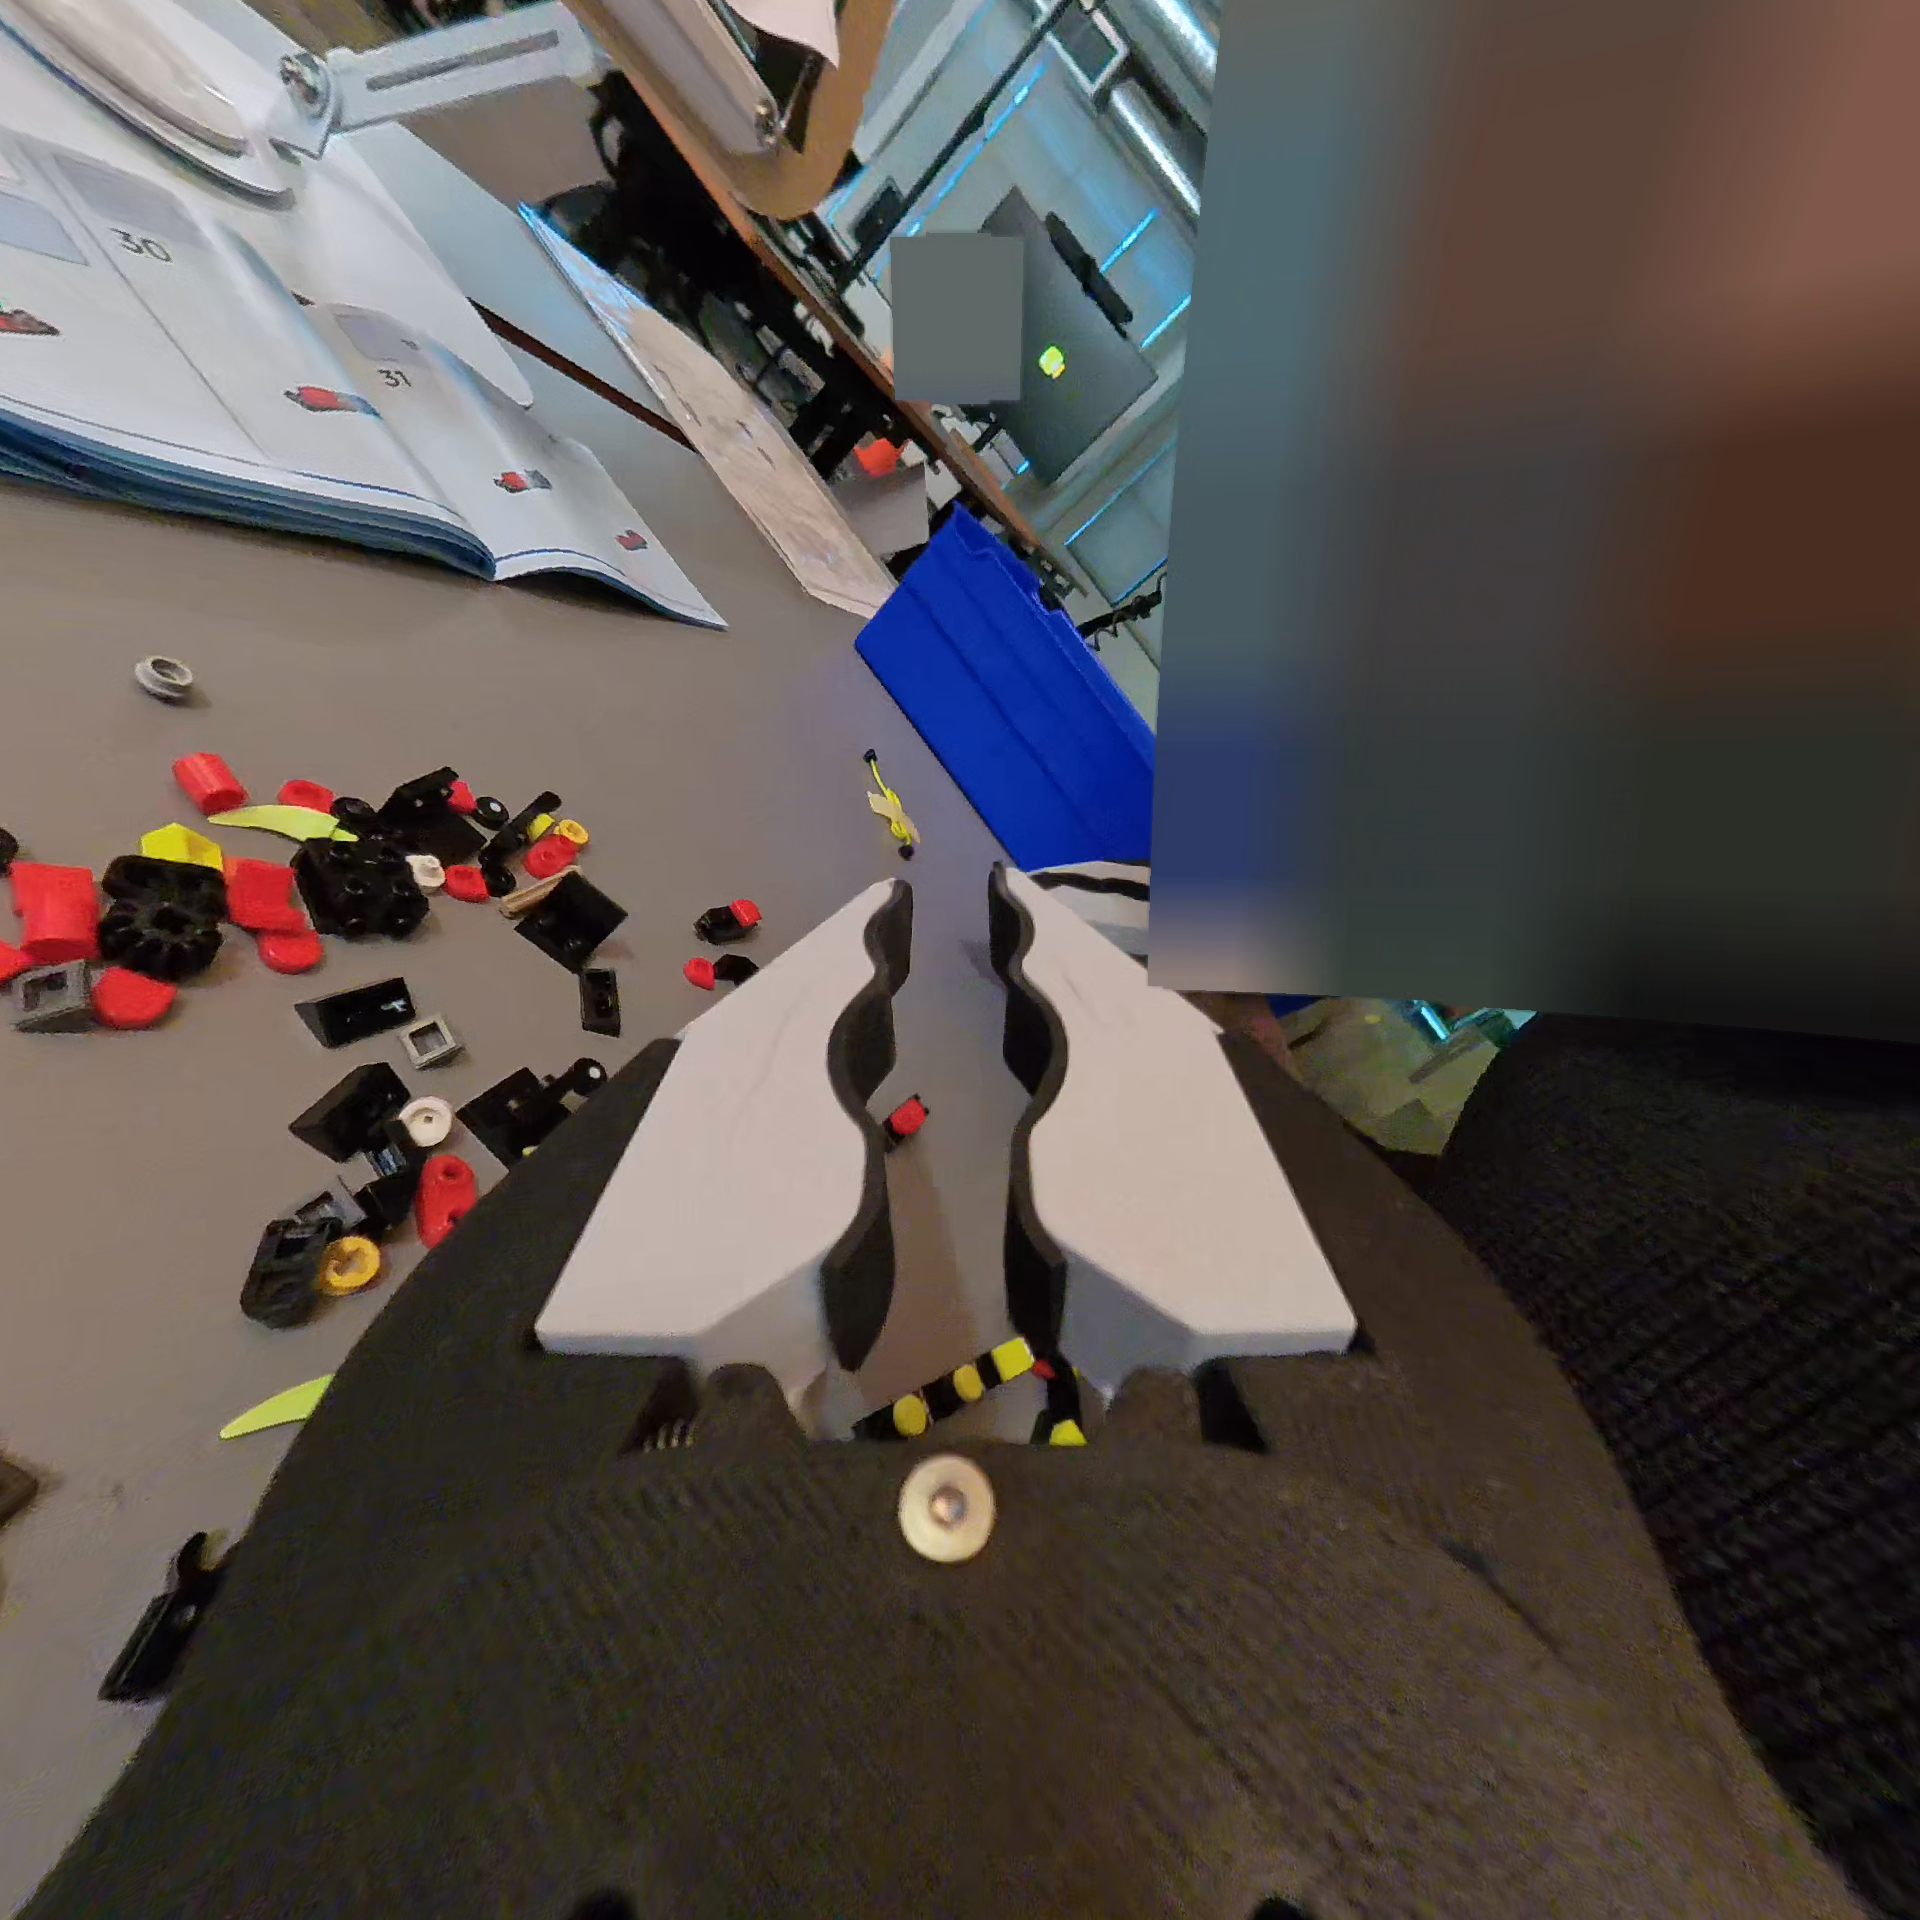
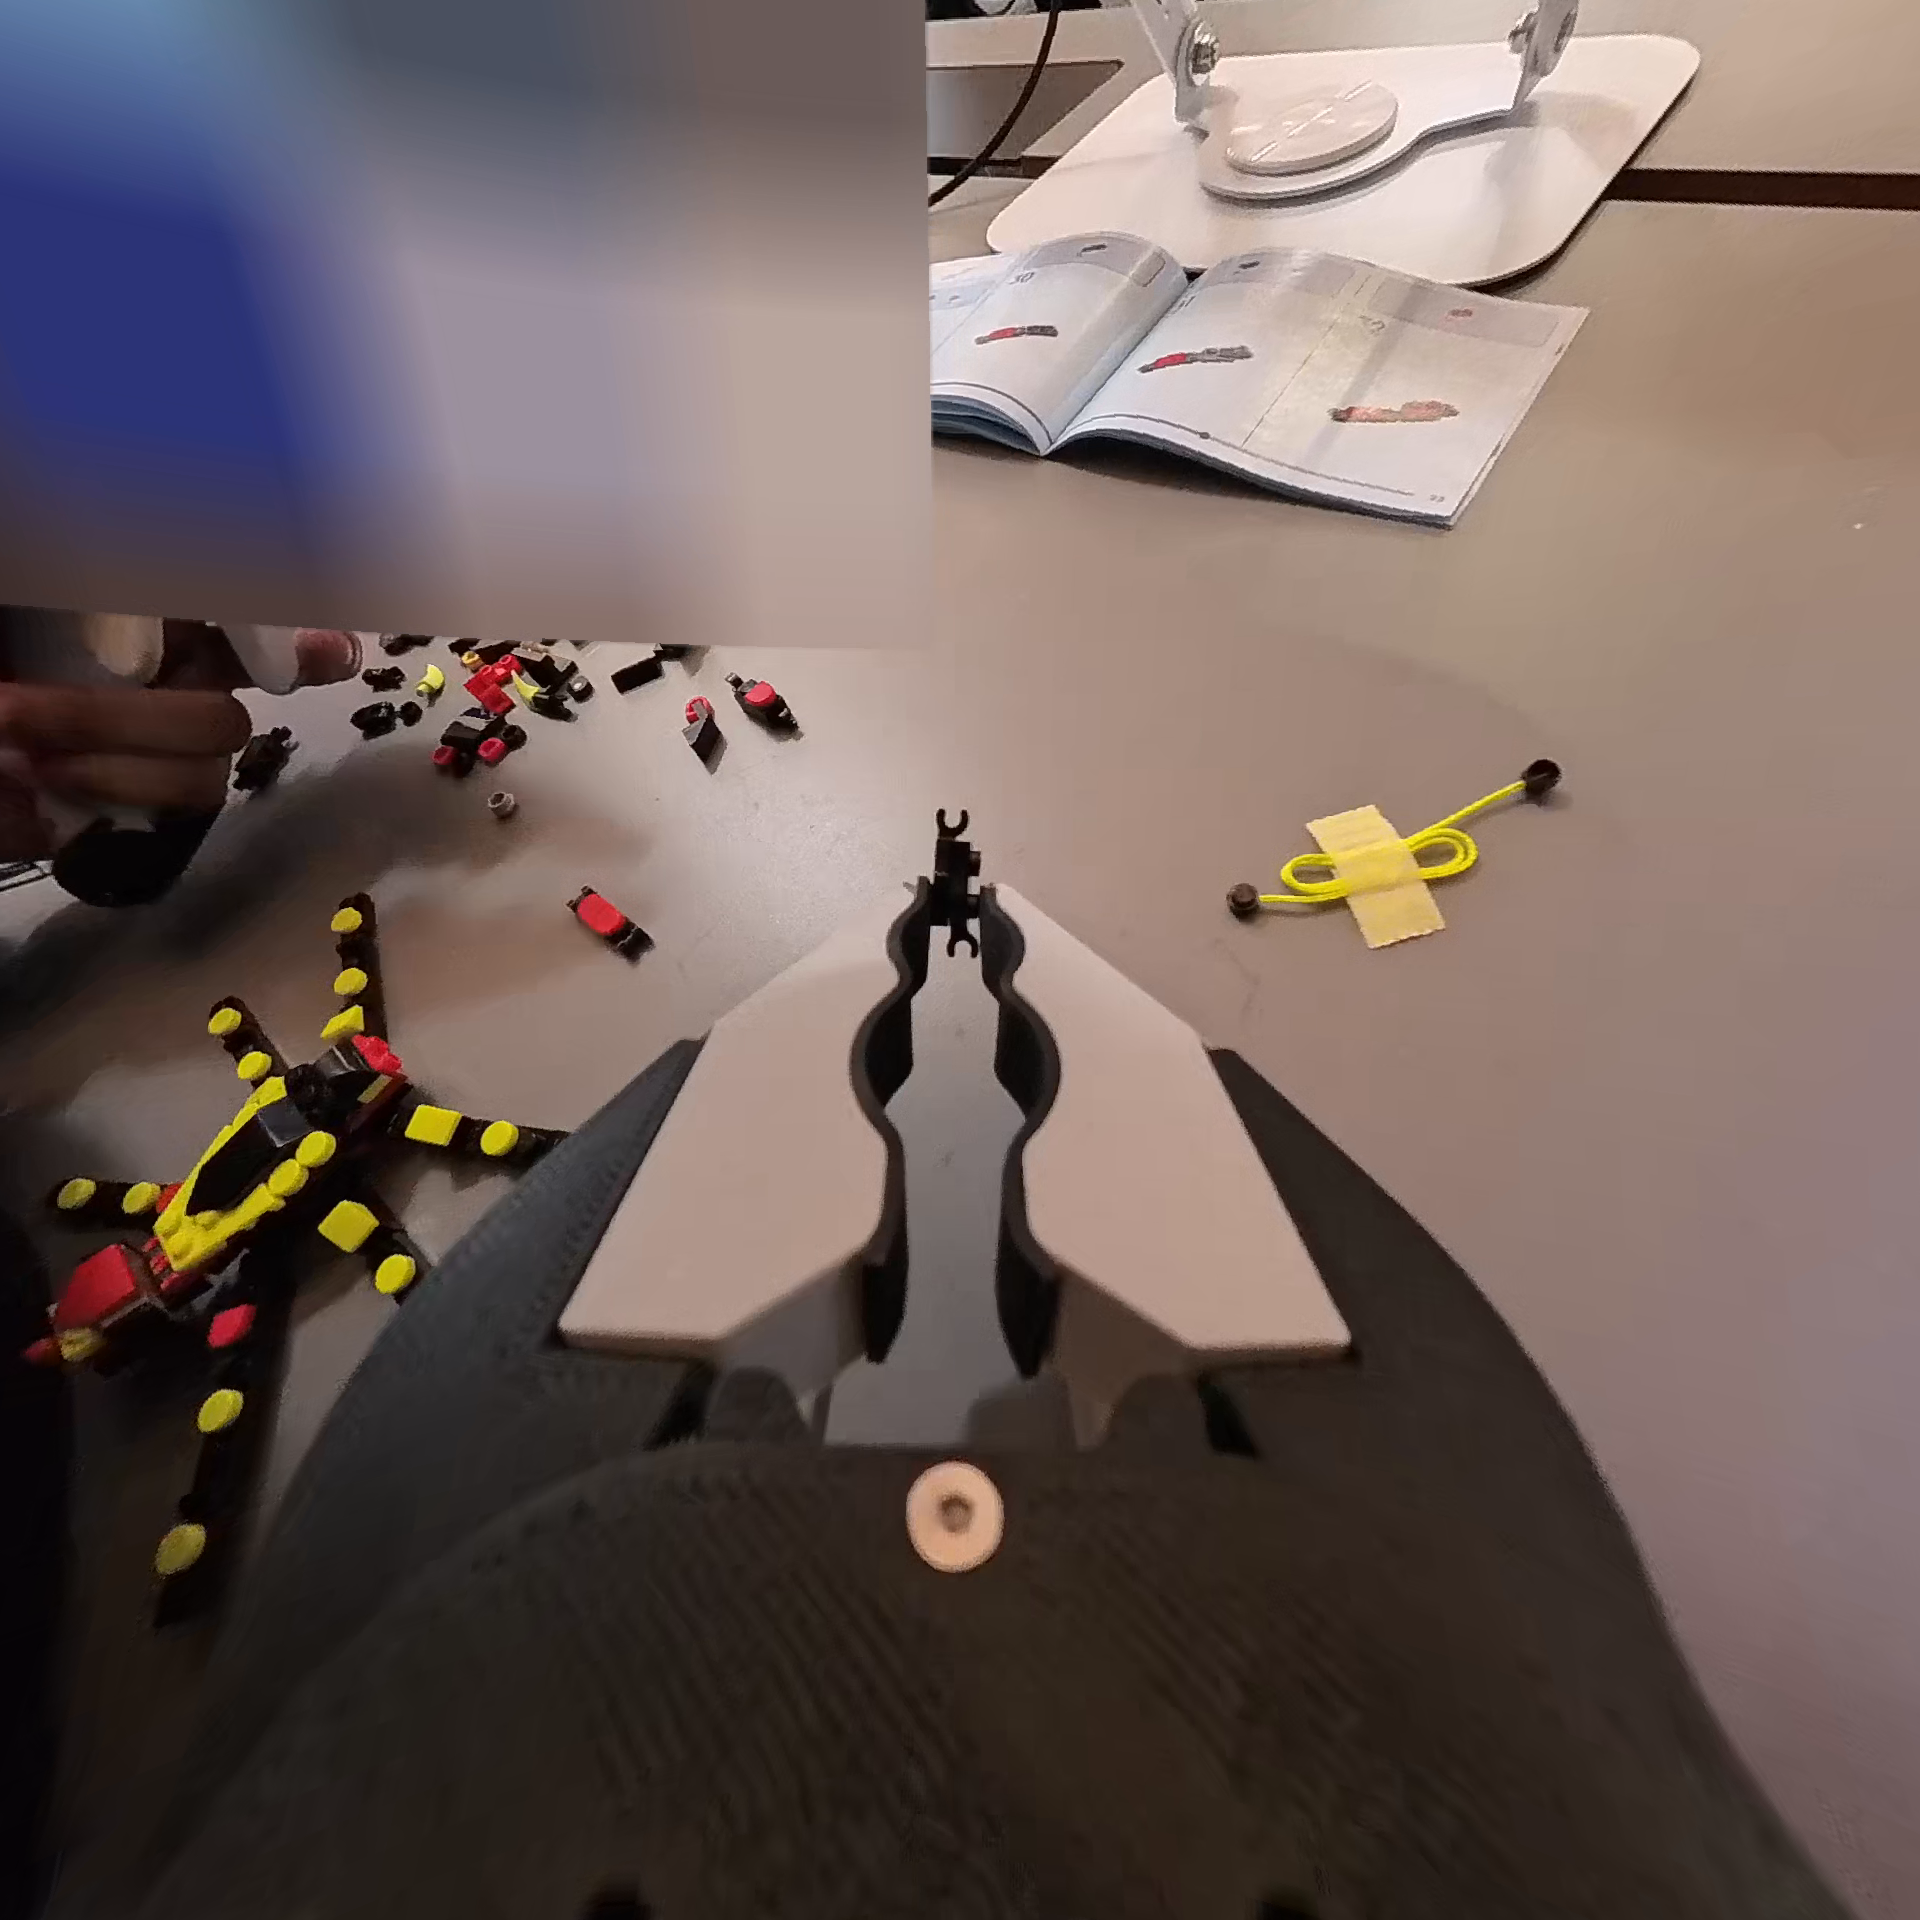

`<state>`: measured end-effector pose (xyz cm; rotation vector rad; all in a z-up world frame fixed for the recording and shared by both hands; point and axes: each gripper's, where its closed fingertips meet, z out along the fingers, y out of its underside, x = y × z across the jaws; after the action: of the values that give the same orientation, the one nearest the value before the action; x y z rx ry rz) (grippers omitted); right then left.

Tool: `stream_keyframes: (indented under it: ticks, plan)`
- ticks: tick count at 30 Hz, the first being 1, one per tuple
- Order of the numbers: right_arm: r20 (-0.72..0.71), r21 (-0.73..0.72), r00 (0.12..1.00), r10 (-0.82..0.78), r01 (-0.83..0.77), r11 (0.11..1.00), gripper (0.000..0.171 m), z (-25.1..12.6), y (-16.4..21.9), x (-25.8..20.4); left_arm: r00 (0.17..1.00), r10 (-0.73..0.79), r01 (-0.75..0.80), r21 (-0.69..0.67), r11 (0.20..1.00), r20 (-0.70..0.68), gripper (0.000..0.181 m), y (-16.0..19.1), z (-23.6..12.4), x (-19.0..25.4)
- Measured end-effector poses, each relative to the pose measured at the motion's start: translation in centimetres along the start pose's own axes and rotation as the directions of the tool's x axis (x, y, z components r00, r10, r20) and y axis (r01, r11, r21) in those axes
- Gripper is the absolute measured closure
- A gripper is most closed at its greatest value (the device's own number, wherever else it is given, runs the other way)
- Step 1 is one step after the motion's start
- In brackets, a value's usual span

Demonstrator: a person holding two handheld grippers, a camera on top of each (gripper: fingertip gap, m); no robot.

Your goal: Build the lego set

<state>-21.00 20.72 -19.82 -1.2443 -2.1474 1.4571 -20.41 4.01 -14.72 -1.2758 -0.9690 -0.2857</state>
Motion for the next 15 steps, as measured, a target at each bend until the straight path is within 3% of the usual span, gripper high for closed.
stream_keyframes:
  ticks: [15]
  plan:
    - [0.007,-0.01,1.0,0.019,-0.019,1.0,0.164,0.19,0.06,0.08,1.0,0.0,0.0,-0.001,1.0,0.005,0.167,0.02,0.04,-0.2]
